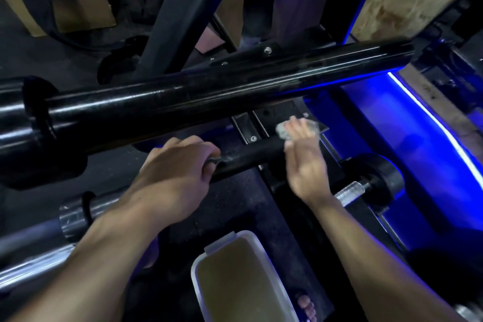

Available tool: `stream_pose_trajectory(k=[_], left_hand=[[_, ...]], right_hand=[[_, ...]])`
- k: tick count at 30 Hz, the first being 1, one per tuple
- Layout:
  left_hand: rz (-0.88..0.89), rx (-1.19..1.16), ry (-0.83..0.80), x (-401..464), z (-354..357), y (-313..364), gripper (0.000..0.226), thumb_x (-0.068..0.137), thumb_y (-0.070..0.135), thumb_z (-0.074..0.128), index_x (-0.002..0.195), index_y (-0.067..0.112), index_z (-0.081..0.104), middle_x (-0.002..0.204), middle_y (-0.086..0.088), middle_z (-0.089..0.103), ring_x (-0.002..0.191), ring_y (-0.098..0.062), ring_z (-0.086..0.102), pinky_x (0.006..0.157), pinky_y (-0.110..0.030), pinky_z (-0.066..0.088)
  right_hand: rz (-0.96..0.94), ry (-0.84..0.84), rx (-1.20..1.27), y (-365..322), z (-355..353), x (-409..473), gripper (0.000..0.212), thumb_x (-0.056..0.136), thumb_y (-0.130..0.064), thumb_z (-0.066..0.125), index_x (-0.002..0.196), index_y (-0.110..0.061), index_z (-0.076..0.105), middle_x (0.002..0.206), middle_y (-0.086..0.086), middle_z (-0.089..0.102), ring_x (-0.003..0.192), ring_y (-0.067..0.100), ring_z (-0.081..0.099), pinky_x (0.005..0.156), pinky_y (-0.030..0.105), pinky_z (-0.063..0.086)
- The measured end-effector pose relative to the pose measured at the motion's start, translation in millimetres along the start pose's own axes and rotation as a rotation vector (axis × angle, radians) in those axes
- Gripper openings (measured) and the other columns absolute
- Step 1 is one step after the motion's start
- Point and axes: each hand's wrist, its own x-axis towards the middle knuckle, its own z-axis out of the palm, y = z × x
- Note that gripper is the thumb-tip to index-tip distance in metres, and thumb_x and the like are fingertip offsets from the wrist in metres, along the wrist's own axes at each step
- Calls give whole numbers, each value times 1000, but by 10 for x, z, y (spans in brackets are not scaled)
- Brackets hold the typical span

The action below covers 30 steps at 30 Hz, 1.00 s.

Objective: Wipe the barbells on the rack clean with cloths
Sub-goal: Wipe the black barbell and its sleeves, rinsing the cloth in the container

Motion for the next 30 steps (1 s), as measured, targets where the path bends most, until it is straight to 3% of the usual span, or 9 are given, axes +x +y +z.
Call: stream_pose_trajectory(k=[3, 6, 10, 14, 16, 19, 22, 28, 30], left_hand=[[-8, 15, -3, -3, -6, -40, 27, 104, 30, 46, 125, 41, 58, 123, 19, 57, 117, -14, 47, 99, -39, 42], [-6, 29, -21, 15, -7, -15, 29, 104, 28, 46, 128, 41, 57, 127, 17, 57, 118, -16, 48, 100, -40, 42], [-15, 56, -5, -4, -35, -52, 34, 105, 27, 44, 134, 39, 55, 132, 15, 55, 122, -17, 48, 101, -39, 41], [-43, 35, 9, -39, -101, -161, 39, 106, 22, 42, 140, 37, 53, 137, 15, 53, 127, -17, 46, 106, -39, 40], [-52, 22, 21, -50, -121, -197, 41, 105, 20, 41, 140, 37, 53, 139, 14, 54, 129, -17, 48, 107, -39, 41], [-62, -2, 71, -98, -133, -247, 41, 103, 16, 44, 136, 35, 58, 138, 11, 57, 129, -19, 51, 109, -39, 40], [-77, -74, 156, -173, -163, -337, 39, 102, 12, 46, 131, 32, 63, 133, 6, 63, 124, -19, 58, 106, -37, 45], [-178, -264, 365, -790, -299, -552, 39, 103, 3, 43, 128, 22, 67, 121, 9, 65, 87, -3, 56, 73, 1, 34], [-184, -254, 387, -987, -331, -666, 41, 99, -2, 45, 125, 20, 69, 115, 11, 64, 98, -5, 56, 80, 6, 29]], right_hand=[[194, 62, 11, -311, 85, 119, 48, 108, -17, 24, 137, 11, 50, 140, 35, 48, 135, 38, 47, 119, 41, 32], [-127, -330, -166, -954, 245, -5, 60, 96, -12, 15, 146, 1, 45, 148, 20, 46, 139, 35, 43, 114, 40, 27], [-350, -356, -298, -682, 176, 52, 66, 93, -23, 16, 139, -4, 58, 150, 15, 52, 143, 34, 43, 120, 47, 24], [24, -172, -270, -229, 39, 187, 53, 105, -28, 24, 135, -5, 62, 143, 13, 59, 144, 31, 42, 123, 44, 22], [63, -239, -288, -558, 132, 172, 61, 98, -24, 15, 131, -10, 64, 137, 10, 62, 136, 31, 48, 116, 41, 26], [-274, -327, -234, -1185, 270, -27, 54, 85, -18, 23, 112, -6, 69, 112, 13, 68, 107, 35, 62, 98, 48, 46], [-397, -441, -52, -1391, 207, -150, 48, 88, -20, 30, 121, -12, 65, 121, 7, 63, 115, 28, 57, 106, 43, 39], [-199, -161, -232, -851, 106, -70, 37, 92, -13, 36, 108, 0, 67, 111, 19, 65, 111, 42, 61, 100, 57, 48], [-171, -181, -200, -1173, 258, -173, 36, 92, -14, 34, 101, -2, 66, 105, 18, 63, 105, 42, 59, 94, 58, 47]])
